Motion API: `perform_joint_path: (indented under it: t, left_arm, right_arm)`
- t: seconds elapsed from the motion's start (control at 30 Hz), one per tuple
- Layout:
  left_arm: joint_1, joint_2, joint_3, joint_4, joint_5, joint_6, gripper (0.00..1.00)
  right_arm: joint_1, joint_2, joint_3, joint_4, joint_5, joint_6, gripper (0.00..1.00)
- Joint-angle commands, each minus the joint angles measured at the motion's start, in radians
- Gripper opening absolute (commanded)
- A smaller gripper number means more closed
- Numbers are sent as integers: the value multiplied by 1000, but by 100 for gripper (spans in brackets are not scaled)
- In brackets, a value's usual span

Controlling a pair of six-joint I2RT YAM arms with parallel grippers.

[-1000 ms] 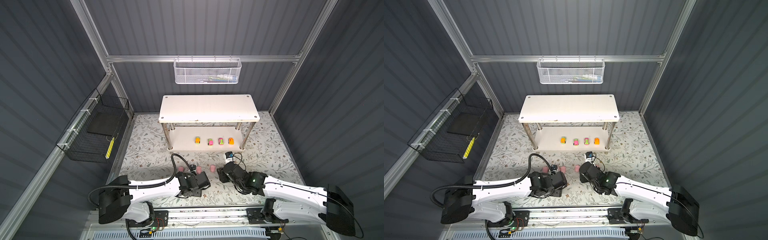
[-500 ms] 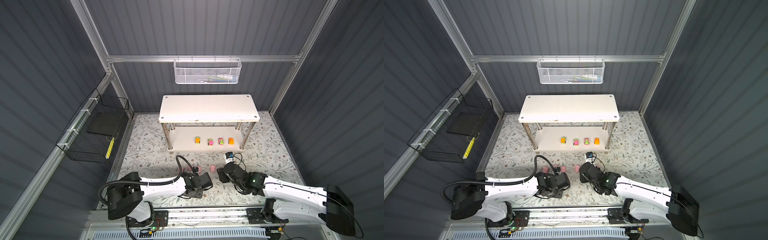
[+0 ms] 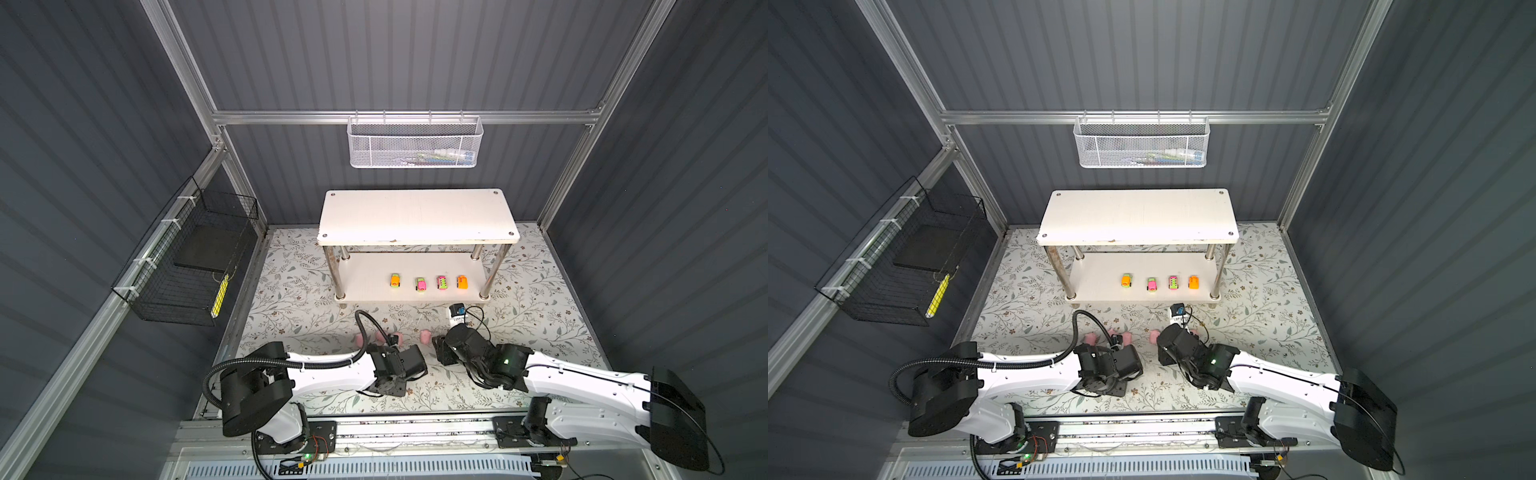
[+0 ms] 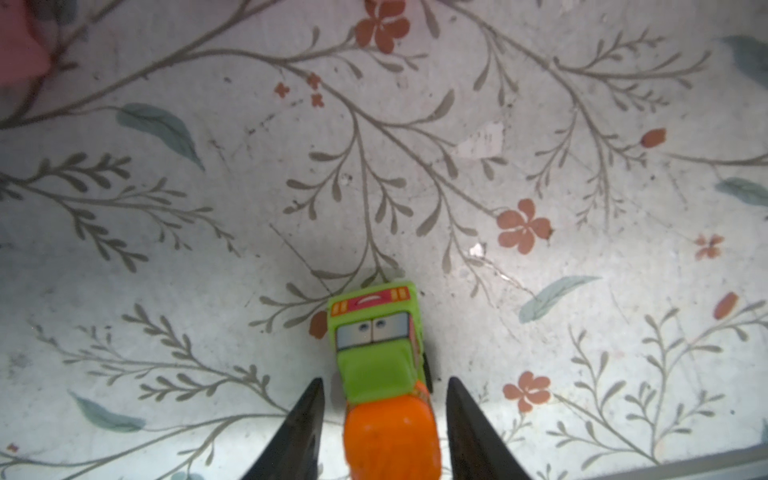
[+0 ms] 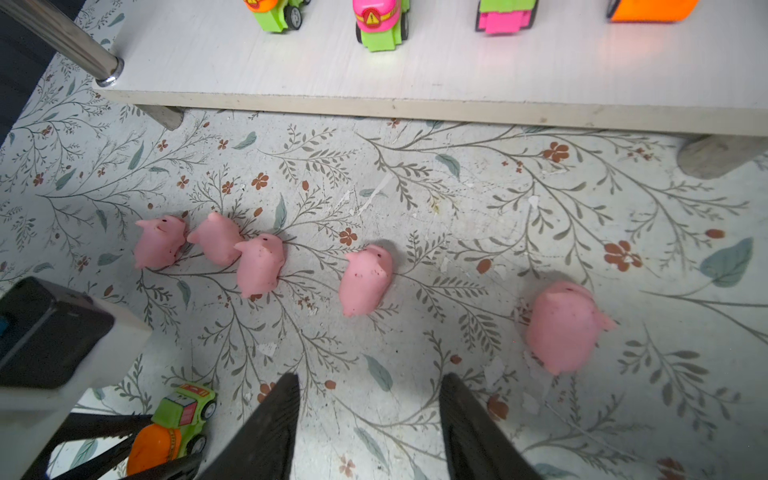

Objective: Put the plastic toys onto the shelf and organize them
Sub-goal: 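Lower the left gripper onto the other green-and-orange car and close it, then lift the green-and-orange car with the left gripper and carry it to the lower shelf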

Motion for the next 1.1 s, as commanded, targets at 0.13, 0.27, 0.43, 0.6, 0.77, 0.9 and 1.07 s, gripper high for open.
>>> perform_joint_path:
  t: [0.13,0.27,0.43,0.6,0.77,0.9,1.07]
  left_arm:
    - [-7,45,37,-7,-18,23,38]
    - [-7,34,38,-22,-32,19,29]
    - [-7,-4,31,-56,-56,1,25]
    - [-7,-60,27,-106,-95,-10,25]
    - [-5,-115,60,-190,-145,5,24]
    - [14,-163,106,-268,-195,38,24]
    - [91,-217,162,-325,-244,122,24]
  right_arm:
    - [-3,6,-13,10,-5,2,56]
    - [-3,5,-14,14,-7,2,56]
    - [-3,5,-16,19,-9,5,56]
    - [-3,6,-17,18,-9,6,56]
    - [-3,5,-17,18,-10,4,56]
    - [-3,5,-16,18,-9,4,56]
    - [-3,6,-15,19,-9,2,56]
